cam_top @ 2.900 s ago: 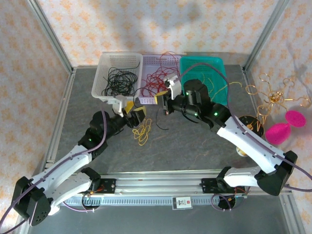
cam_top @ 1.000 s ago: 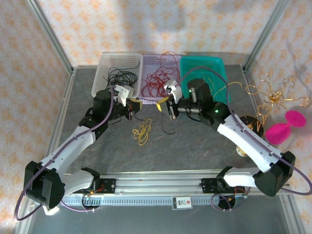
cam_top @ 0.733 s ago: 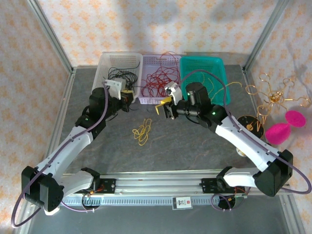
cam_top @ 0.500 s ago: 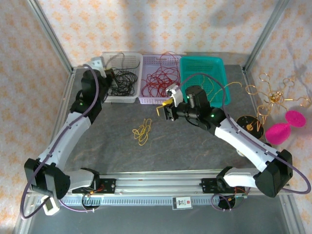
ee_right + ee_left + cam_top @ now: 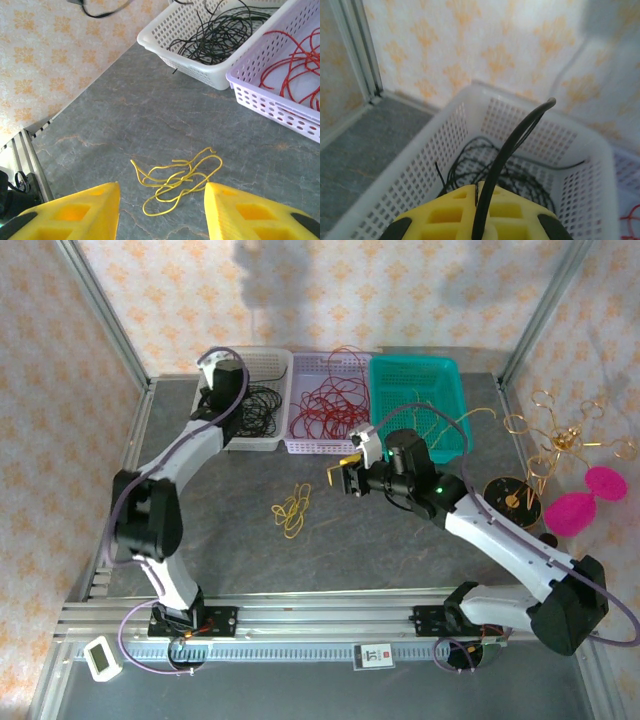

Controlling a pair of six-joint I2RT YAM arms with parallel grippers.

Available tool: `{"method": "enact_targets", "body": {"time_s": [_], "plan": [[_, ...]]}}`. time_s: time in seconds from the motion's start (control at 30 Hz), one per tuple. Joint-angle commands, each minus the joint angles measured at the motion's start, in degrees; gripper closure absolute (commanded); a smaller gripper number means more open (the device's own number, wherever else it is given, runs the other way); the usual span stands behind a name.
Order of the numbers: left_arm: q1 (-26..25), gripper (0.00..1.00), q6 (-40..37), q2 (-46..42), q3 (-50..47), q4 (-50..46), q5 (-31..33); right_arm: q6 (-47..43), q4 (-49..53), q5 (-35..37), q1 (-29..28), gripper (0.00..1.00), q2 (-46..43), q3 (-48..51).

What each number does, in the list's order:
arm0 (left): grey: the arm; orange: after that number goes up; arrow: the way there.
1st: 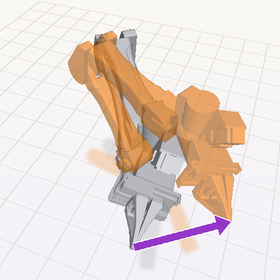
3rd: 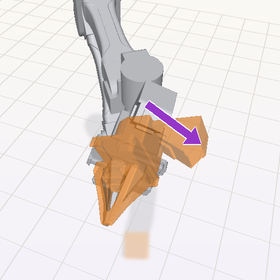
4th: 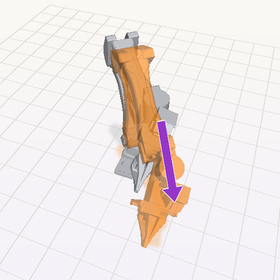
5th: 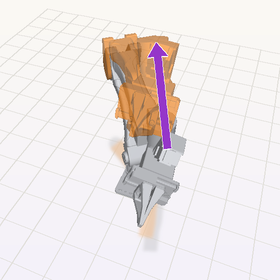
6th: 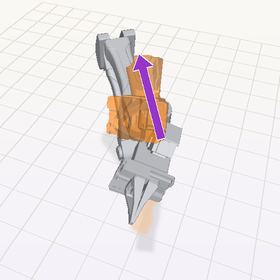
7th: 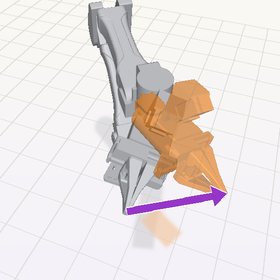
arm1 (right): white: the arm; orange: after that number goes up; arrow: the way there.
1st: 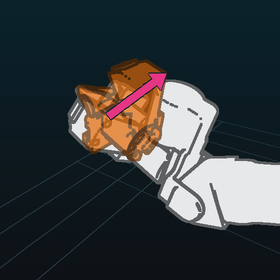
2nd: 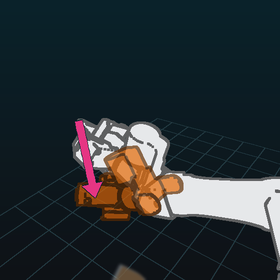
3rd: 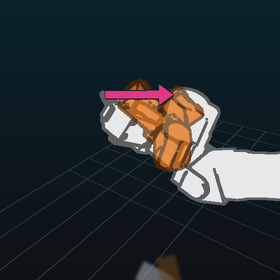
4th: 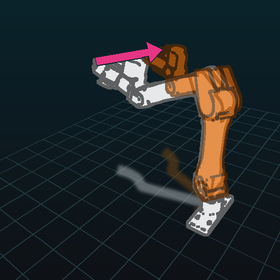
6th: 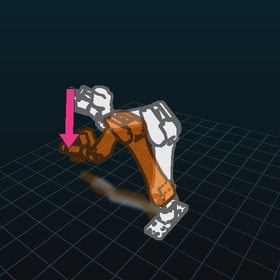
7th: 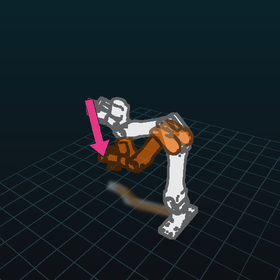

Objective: Untangle the cables

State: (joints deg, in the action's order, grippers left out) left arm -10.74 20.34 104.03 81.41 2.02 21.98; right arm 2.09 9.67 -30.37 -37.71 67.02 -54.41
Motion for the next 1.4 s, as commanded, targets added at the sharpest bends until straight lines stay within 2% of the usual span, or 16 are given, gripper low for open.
{"method": "enact_targets", "body": {"time_s": [0.0, 0.1, 0.2, 0.3, 0.43, 0.6, 0.8, 0.97, 1.03, 1.17, 1.37], "plan": [[0.31, 1.00, 2.79, 5.75, 4.75, 0.66, -1.98, 2.96, -2.89, 0.62, -0.08, 0.53, 0.13, 1.54], [0.41, 1.00, 4.75, 11.42, 6.73, -0.92, -4.93, 3.42, -2.98, 0.97, -0.08, 0.53, 0.23, 2.19], [0.54, 1.00, 6.74, 13.53, 5.81, -1.02, -6.48, 3.60, -2.99, 1.93, -0.08, 0.53, 0.37, 2.79], [0.63, 0.94, 7.19, 14.01, 3.61, -0.07, -6.70, 4.84, -3.65, 5.75, -0.08, 0.53, 1.40, 3.55], [0.59, 0.72, 6.75, 13.67, 1.28, 0.10, -6.93, 7.86, -5.86, 10.82, -0.08, 0.53, 4.78, 4.67], [0.57, 0.53, 5.66, 10.91, -0.68, -0.69, -6.87, 9.64, -6.50, 7.88, -0.13, 0.53, 11.16, 3.49], [0.55, 0.34, 4.64, 1.68, -6.87, 0.18, -6.97, 10.00, -8.59, 8.33, -0.10, 0.53, 13.85, 3.96], [-0.09, 0.33, 3.07, -8.62, -13.67, -1.69, -9.89, 9.79, -8.52, 9.18, -0.12, 0.53, 15.07, 3.57], [-2.27, 0.34, 2.70, -13.56, -16.56, -3.70, -10.87, 9.85, -8.90, 10.23, -0.10, 0.53, 14.41, 4.10], [-10.37, 0.30, 2.50, -24.74, -24.66, -9.10, -7.65, 9.62, -9.80, 12.80, -0.08, 0.53, 12.49, 5.86], [-18.02, 0.31, 8.28, -37.95, -36.87, -16.48, -8.90, 8.37, -10.33, 15.86, 0.05, 0.52, 10.10, 8.18]]}}
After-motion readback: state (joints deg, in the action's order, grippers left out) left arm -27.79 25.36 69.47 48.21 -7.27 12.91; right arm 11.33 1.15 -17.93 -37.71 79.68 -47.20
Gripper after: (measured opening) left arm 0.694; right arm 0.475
